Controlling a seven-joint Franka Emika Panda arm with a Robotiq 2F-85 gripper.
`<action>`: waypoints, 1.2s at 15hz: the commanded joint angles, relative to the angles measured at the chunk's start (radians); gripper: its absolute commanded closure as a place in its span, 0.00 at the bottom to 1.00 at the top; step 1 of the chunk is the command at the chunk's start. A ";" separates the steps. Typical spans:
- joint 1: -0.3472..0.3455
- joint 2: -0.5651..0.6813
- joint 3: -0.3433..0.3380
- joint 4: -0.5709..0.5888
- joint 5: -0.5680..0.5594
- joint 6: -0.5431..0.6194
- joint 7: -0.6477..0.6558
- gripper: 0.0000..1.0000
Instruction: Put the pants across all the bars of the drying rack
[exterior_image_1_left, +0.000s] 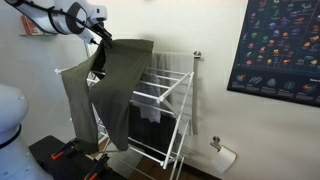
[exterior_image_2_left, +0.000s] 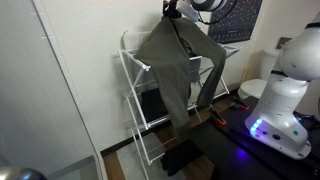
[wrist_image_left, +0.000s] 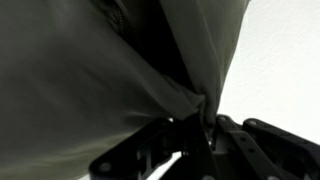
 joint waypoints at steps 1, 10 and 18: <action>0.096 -0.057 -0.102 -0.033 0.015 -0.082 -0.079 0.98; 0.064 -0.119 -0.117 0.014 0.234 -0.492 -0.319 0.98; -0.113 -0.110 -0.020 0.130 0.342 -0.933 -0.435 0.98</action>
